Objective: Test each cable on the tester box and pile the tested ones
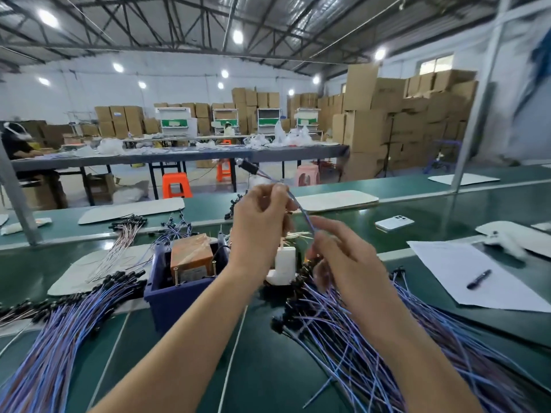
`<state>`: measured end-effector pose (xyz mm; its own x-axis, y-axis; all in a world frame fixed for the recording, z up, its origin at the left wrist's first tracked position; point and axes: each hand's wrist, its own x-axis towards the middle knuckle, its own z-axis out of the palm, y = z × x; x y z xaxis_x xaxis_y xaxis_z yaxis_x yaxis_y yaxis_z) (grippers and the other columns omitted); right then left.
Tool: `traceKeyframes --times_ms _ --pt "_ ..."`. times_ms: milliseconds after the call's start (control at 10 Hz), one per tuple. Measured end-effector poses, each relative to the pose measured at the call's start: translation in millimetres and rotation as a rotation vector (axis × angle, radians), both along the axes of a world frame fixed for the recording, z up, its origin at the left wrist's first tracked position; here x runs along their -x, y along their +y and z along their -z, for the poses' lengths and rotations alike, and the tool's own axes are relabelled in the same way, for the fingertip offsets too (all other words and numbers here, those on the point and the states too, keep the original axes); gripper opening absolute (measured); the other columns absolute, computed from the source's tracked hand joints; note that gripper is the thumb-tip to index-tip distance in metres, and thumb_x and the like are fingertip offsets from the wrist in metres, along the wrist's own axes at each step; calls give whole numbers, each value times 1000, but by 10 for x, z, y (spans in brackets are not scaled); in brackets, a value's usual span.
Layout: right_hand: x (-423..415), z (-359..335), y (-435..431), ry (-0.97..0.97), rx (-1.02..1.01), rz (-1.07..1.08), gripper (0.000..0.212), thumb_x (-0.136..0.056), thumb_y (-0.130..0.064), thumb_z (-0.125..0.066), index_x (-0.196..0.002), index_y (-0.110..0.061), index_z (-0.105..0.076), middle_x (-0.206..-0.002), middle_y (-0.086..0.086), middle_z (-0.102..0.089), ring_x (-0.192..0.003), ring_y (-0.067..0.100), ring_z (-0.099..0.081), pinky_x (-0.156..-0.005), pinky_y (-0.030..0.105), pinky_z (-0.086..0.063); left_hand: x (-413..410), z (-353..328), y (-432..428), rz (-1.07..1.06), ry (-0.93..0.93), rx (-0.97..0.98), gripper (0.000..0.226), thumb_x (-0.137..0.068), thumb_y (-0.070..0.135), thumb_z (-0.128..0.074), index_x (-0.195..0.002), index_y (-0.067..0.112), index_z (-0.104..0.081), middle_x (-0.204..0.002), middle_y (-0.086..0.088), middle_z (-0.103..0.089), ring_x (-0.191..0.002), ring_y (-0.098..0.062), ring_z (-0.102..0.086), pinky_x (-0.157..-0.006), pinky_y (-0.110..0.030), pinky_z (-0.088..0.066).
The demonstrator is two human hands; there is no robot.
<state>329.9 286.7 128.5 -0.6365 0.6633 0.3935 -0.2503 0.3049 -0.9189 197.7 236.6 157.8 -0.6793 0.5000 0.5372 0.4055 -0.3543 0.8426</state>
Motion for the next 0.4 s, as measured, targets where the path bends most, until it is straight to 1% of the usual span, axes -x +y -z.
traceKeyframes --times_ms 100,200,300,400 --pt "-228 187 286 -126 -116 154 20 -103 -28 -52 -105 -39 -68 -62 -10 -58 -45 5 -41 -42 16 -34 96 191 299 -12 -90 63 22 -101 25 -54 -85 17 -67 -69 8 -70 -51 -8 -56 -49 -21 -44" --pt "-437 332 555 -336 -349 383 15 -101 -36 -53 -99 -39 -68 -64 -16 -64 -51 2 -52 -49 17 -41 169 308 538 -8 -118 206 24 -102 26 -54 -85 16 -69 -74 4 -71 -52 -8 -58 -51 -22 -46" --pt "-545 515 728 -607 -436 551 17 -102 -39 -51 -110 -38 -66 -93 -14 -72 -87 8 -65 -74 29 -51 236 409 684 70 112 638 36 -104 34 -52 -84 10 -70 -75 -4 -70 -57 -14 -59 -53 -24 -47" --pt "-655 628 770 -496 -399 618 31 -101 -44 -51 -128 -34 -62 -120 -11 -65 -114 12 -59 -94 32 -48 294 366 606 130 80 633 35 -105 34 -49 -88 11 -70 -78 -2 -70 -57 -10 -62 -51 -20 -50"
